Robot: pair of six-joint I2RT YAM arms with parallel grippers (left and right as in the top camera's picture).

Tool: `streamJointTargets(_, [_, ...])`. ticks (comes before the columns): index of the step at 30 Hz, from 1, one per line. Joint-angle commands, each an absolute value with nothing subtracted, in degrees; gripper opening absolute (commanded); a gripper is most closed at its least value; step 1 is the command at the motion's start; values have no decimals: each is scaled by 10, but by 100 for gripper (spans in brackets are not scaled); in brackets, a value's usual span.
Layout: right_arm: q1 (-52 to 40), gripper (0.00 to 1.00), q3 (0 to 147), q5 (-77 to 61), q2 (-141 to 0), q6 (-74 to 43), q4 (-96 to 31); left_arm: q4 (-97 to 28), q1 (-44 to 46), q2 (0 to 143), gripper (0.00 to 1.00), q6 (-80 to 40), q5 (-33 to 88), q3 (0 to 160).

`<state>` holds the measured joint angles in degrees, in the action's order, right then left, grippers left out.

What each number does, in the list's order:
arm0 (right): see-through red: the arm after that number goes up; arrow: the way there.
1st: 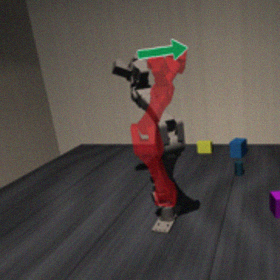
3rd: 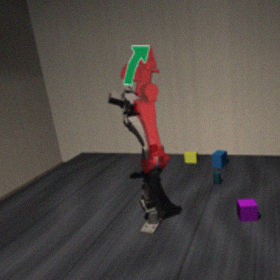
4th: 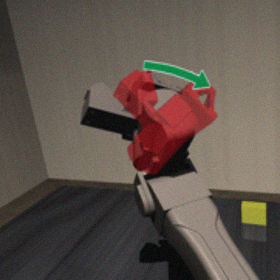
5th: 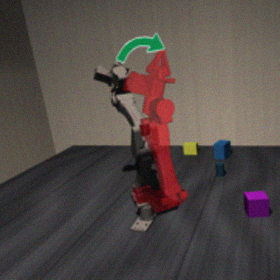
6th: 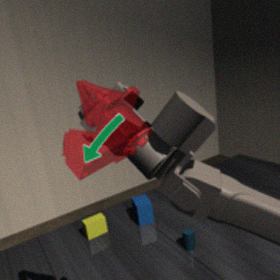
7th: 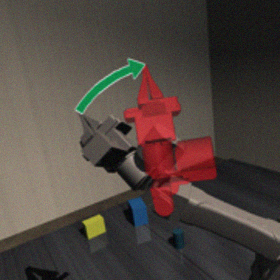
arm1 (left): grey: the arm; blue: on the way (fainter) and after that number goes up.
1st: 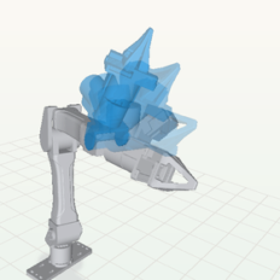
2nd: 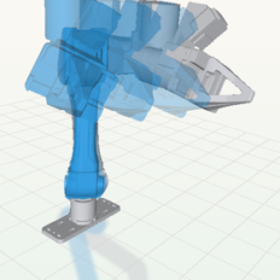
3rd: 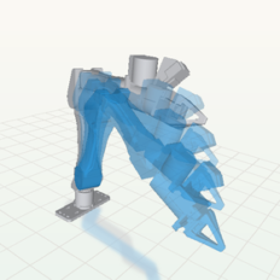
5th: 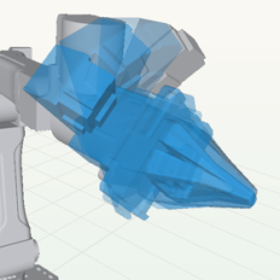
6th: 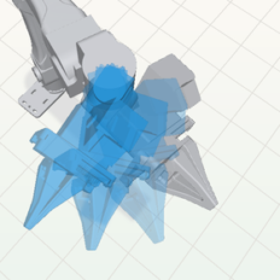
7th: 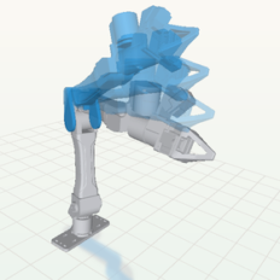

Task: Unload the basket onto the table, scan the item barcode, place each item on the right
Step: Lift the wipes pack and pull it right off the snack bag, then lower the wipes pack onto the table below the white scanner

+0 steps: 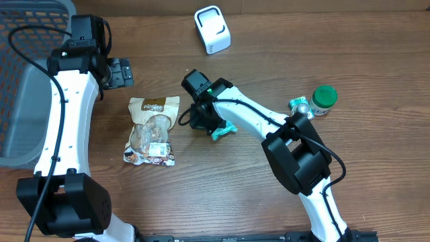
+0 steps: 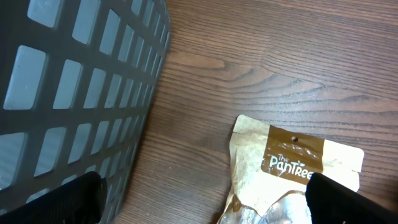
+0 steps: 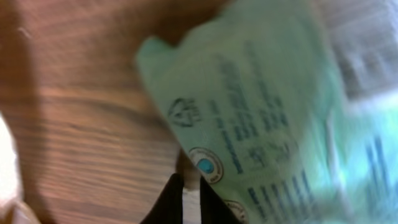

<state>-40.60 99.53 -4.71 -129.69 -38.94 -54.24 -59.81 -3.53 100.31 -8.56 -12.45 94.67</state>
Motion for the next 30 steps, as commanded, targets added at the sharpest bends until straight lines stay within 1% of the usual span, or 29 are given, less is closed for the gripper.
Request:
streamJointTargets(1, [-404, 10, 992, -48, -1295, -390, -571, -597, -41, 996, 99, -77, -124, 959])
streamJointTargets(6, [-396, 11, 1000, -48, -1294, -361, -611, -597, -41, 996, 100, -77, -124, 959])
streamJointTargets(10, [-386, 11, 1035, -49, -1293, -355, -638, -597, -41, 996, 100, -77, -124, 959])
streamJointTargets(14, [-383, 12, 1059, -48, -1292, -355, -630, -597, -41, 996, 99, -77, -124, 959])
streamJointTargets(24, [-378, 11, 1059, -48, -1282, -355, -621, -597, -41, 996, 100, -77, -124, 959])
streamJointTargets(28, [-355, 18, 1059, -48, -1257, -356, -628, -597, -41, 996, 100, -77, -124, 959])
streamJointTargets(30, [-340, 22, 1059, -48, -1246, -358, -637, -597, -41, 996, 100, -77, -124, 959])
